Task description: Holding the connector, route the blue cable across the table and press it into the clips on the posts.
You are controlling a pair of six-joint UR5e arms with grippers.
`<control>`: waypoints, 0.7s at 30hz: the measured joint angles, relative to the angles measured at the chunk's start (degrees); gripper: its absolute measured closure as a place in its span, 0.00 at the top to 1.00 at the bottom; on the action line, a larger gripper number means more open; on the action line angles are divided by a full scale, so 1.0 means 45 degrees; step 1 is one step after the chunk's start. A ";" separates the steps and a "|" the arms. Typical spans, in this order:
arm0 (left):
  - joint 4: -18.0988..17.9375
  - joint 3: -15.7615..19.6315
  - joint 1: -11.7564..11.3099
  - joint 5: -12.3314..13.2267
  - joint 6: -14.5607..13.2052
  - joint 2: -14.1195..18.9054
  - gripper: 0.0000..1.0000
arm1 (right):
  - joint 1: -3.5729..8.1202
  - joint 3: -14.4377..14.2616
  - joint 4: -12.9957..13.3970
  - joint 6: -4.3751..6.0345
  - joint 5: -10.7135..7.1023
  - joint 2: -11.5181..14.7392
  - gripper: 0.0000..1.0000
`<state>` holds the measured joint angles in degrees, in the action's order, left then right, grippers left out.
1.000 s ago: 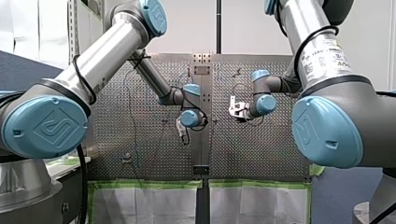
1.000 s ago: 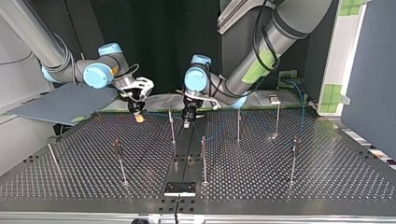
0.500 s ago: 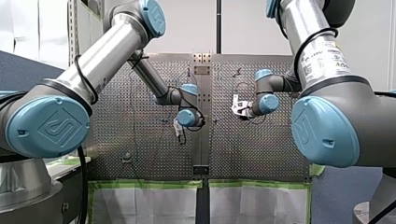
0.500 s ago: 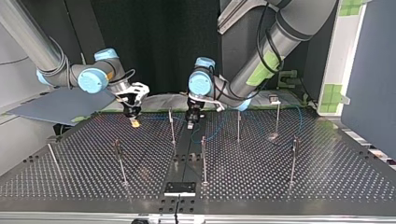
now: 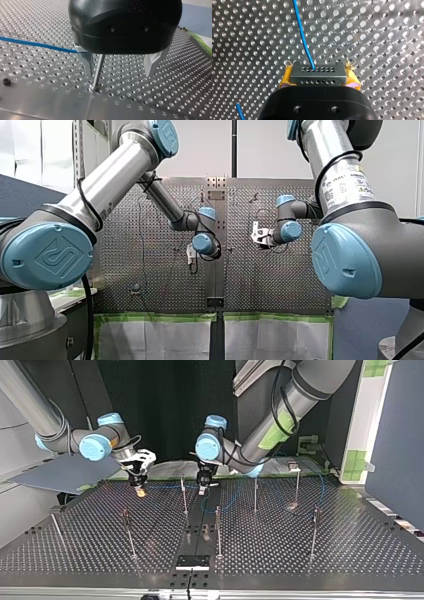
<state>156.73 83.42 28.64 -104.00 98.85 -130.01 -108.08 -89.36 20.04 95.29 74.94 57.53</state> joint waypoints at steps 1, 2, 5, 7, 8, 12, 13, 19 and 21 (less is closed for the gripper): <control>0.0089 -0.0012 0.0047 -0.0080 -0.0056 0.0066 1.00 | 0.0030 0.0000 -0.0011 0.0001 0.0000 0.0000 0.00; 0.0206 -0.0021 0.0110 -0.0191 -0.0110 0.0160 1.00 | 0.0068 0.0001 -0.0032 0.0000 0.0000 0.0001 0.00; 0.0503 -0.0026 0.0307 -0.0474 -0.0218 0.0427 1.00 | 0.0171 0.0001 -0.0107 0.0001 -0.0006 0.0003 0.00; 0.0698 -0.0028 0.0476 -0.0662 -0.0257 0.0617 1.00 | 0.0233 0.0000 -0.0153 0.0000 -0.0008 0.0009 0.00; 0.0831 -0.0028 0.0598 -0.0787 -0.0271 0.0746 1.00 | 0.0276 0.0001 -0.0188 0.0000 -0.0008 0.0013 0.00; 0.1263 -0.0029 0.1022 -0.1210 -0.0299 0.1155 1.00 | 0.0416 0.0004 -0.0293 -0.0023 -0.0009 0.0023 0.00; 0.1356 -0.0029 0.1118 -0.1307 -0.0301 0.1216 1.00 | 0.0444 0.0003 -0.0305 -0.0027 -0.0010 0.0028 0.00; 0.2006 -0.0027 0.1760 -0.1949 -0.0309 0.1413 1.00 | 0.0621 0.0011 -0.0328 -0.0046 -0.0010 0.0068 0.00; 0.2181 -0.0029 0.1966 -0.2154 -0.0313 0.1431 1.00 | 0.0679 0.0042 -0.0352 -0.0052 -0.0010 0.0106 0.00</control>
<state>166.55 83.29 37.49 -113.70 97.44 -123.57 -105.02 -89.17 18.46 95.06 74.89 58.01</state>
